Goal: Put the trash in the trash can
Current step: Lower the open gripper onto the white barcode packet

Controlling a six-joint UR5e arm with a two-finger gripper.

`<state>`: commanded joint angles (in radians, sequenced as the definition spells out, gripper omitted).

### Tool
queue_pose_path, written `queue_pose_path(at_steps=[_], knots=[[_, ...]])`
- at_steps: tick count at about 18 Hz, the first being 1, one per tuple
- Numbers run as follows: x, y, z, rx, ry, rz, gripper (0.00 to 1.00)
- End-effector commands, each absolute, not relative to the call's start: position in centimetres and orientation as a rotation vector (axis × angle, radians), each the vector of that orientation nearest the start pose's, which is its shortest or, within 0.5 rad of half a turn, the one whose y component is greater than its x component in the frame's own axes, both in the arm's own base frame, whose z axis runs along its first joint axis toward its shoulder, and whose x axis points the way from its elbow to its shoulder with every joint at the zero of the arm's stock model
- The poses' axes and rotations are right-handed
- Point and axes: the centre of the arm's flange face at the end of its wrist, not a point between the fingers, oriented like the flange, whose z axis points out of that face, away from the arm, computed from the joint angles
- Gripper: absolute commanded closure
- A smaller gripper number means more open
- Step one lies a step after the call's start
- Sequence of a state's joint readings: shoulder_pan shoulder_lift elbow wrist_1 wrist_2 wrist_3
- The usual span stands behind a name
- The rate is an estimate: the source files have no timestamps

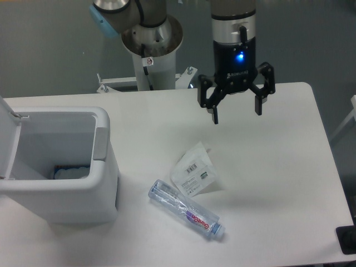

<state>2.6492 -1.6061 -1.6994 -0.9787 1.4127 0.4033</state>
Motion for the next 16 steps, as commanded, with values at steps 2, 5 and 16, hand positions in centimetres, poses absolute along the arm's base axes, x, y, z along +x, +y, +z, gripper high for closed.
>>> queue_pose_path(at_steps=[2, 5, 16], knots=[[-40.3, 38.1, 46.3, -2.625, -0.831, 0.280, 0.00], [-40.6, 38.3, 44.0, -2.670, -0.834, 0.257, 0.00], [-41.1, 41.8, 29.1, -2.850, -0.894, -0.007, 0.00]])
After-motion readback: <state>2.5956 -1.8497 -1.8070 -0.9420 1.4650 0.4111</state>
